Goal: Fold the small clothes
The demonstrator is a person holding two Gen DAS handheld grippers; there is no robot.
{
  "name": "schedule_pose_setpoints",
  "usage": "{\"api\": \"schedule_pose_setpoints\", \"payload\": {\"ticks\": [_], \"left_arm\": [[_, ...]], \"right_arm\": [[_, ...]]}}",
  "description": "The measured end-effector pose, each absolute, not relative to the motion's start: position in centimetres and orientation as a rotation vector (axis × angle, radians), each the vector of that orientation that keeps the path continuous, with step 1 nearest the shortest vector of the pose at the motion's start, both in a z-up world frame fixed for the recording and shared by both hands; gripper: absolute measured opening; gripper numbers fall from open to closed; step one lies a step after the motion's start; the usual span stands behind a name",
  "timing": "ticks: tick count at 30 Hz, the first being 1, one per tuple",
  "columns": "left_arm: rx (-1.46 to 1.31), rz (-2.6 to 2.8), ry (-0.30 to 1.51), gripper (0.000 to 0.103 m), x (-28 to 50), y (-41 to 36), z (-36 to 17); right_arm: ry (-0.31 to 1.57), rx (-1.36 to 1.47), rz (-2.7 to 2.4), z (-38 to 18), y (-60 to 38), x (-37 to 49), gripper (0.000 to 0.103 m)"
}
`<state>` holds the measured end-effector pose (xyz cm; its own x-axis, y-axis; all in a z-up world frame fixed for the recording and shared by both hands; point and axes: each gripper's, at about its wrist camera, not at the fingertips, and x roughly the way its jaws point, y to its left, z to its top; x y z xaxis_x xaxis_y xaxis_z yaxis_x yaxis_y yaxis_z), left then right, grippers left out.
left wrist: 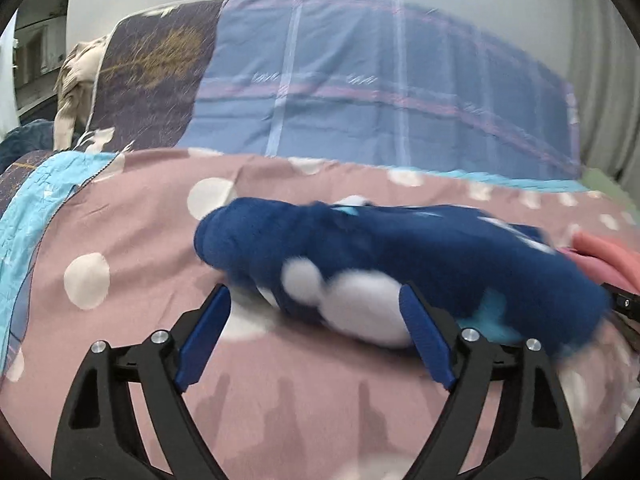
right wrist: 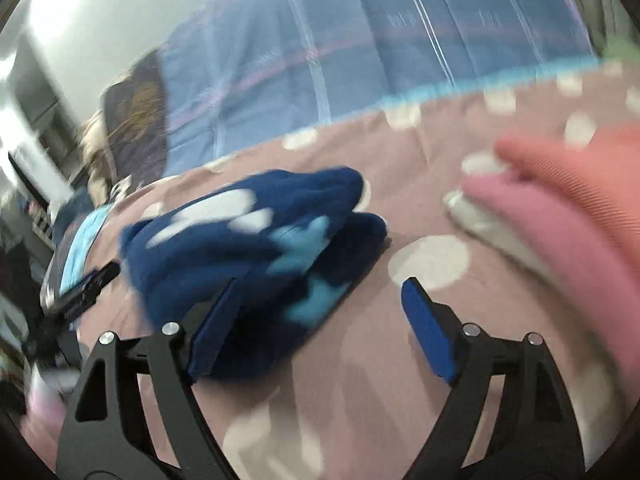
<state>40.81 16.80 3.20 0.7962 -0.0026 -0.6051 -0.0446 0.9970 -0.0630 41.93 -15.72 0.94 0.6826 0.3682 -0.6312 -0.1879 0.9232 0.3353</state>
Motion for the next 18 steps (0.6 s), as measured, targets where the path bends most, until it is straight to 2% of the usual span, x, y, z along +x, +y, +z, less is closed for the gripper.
{"api": "schedule_pose_setpoints", "payload": {"ticks": [2, 6, 11, 18], "left_arm": [[-0.087, -0.021, 0.608, 0.090, 37.0, 16.0, 4.1], [-0.052, -0.090, 0.542, 0.102, 28.8, 13.1, 6.0], [-0.038, -0.122, 0.444, 0.102, 18.5, 10.1, 8.7], [-0.034, 0.031, 0.385, 0.102, 7.7, 6.9, 11.7]], "right_arm": [[0.685, 0.192, 0.319, 2.6, -15.7, 37.7, 0.086], [0.532, 0.069, 0.280, 6.2, -16.0, 27.4, 0.101], [0.476, 0.000, 0.240, 8.7, -16.5, 18.0, 0.101], [0.419, 0.079, 0.266, 10.3, -17.3, 8.2, 0.101]]}}
